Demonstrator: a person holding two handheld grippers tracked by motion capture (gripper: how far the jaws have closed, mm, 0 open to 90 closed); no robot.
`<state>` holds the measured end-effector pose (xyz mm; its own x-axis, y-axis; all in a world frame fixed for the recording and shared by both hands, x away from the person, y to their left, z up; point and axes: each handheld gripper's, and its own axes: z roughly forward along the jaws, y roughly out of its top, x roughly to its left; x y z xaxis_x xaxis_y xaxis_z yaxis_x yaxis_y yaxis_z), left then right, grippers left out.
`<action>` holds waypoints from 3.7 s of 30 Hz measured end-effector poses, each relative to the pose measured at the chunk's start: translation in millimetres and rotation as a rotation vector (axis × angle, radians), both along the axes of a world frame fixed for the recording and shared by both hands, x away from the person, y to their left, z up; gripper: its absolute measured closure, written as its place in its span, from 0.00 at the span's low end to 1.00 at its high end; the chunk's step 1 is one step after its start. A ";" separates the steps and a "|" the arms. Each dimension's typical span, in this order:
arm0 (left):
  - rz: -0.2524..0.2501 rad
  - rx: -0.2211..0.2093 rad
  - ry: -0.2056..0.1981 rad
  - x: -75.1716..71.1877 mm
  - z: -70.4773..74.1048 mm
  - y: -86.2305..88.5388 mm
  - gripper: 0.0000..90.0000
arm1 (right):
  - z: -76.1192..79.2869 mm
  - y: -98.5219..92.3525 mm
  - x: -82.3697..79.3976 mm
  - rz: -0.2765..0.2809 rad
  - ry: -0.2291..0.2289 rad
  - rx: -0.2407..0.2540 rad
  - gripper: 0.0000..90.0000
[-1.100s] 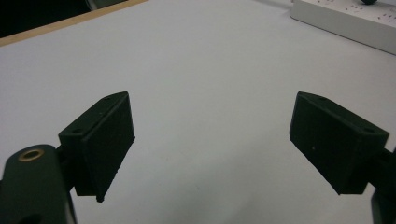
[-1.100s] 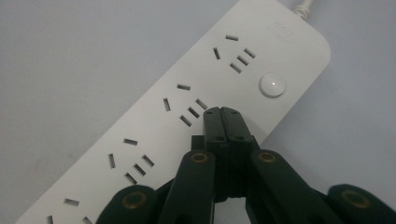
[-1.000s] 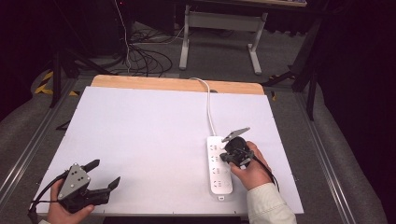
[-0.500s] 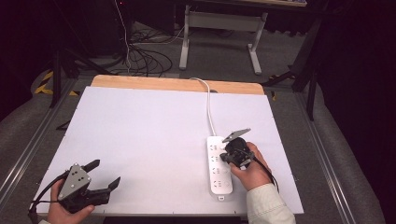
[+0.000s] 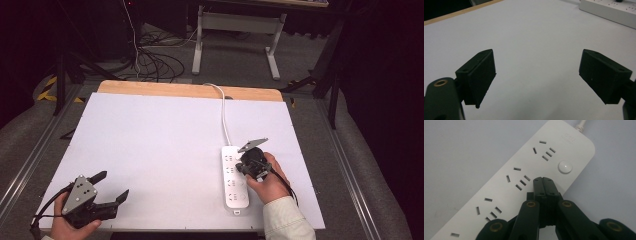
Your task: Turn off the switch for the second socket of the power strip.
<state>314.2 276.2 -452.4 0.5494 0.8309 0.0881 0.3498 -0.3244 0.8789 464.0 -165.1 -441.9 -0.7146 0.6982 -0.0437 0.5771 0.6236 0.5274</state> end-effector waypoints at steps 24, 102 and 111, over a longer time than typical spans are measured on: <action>0.003 0.000 0.003 0.9 0.2 -0.6 0.16 | 33.3 -2.9 -17.0 0.034 -0.111 0.109 1.00; 0.010 -0.021 -0.003 0.2 1.1 0.6 0.15 | 4.4 -98.8 -78.3 0.086 -0.321 0.405 0.26; -0.001 -0.032 0.001 -1.1 1.8 -0.7 0.15 | -20.1 -107.8 -77.3 0.106 -0.269 0.434 0.20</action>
